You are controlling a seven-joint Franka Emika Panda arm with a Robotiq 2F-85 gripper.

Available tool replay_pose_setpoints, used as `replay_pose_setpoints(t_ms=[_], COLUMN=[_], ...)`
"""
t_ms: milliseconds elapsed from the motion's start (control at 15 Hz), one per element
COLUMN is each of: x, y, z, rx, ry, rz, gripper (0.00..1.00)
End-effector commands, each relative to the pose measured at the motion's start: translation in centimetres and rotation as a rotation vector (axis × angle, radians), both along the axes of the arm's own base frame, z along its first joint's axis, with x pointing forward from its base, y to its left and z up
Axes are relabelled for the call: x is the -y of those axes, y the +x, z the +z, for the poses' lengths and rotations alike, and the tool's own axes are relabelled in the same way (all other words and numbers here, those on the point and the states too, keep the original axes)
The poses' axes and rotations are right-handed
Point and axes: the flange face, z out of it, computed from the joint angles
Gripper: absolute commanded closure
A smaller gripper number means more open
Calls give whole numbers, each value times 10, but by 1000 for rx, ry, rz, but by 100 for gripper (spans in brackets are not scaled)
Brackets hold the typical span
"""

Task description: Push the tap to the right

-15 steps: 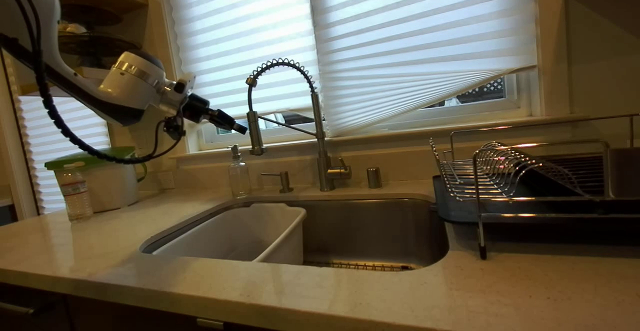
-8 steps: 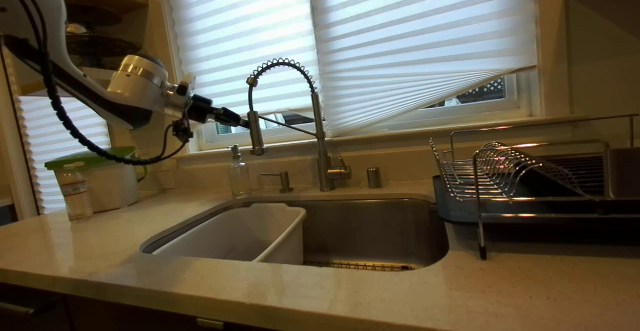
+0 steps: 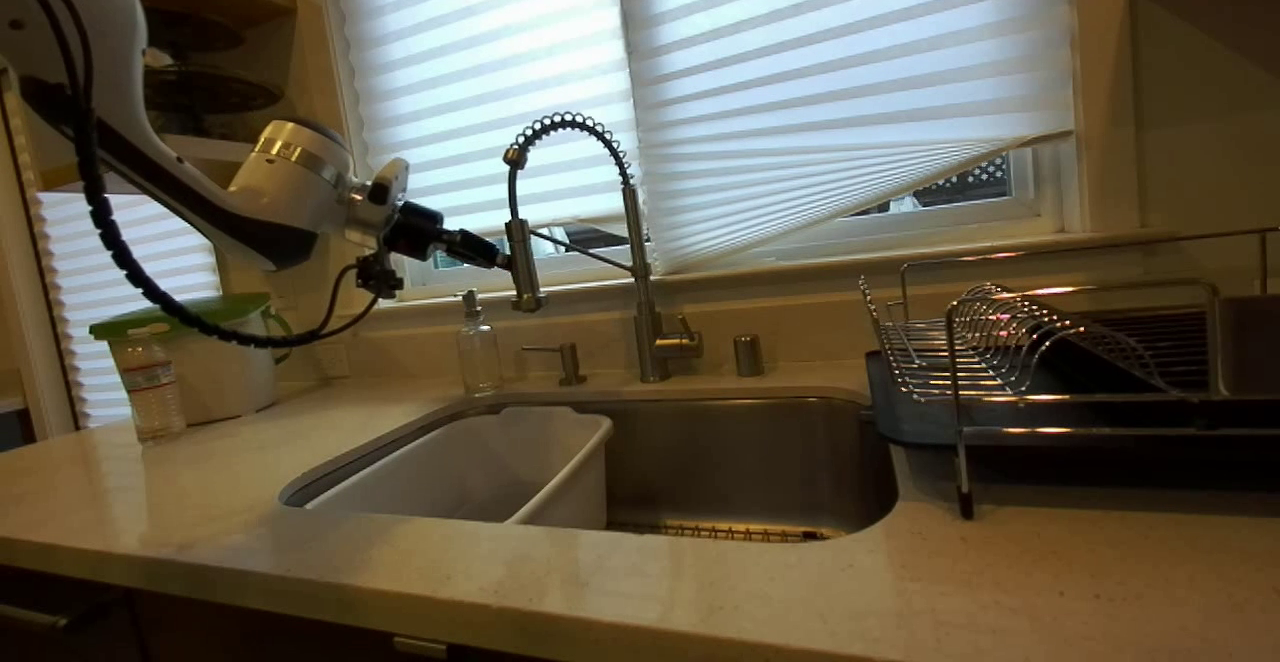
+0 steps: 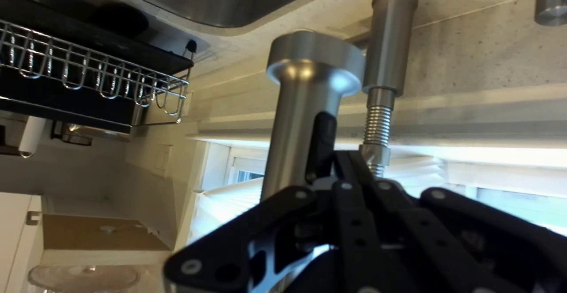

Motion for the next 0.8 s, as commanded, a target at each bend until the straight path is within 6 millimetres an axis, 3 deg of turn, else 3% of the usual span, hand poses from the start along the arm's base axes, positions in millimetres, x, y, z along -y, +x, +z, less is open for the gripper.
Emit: replay_pose_setpoints(t_ms=[0,733], x=[28,124], y=[-22,-45], z=[-12,-13], rx=[3,151], ry=[36,143], rz=[-99,-237], gripper=[100,100])
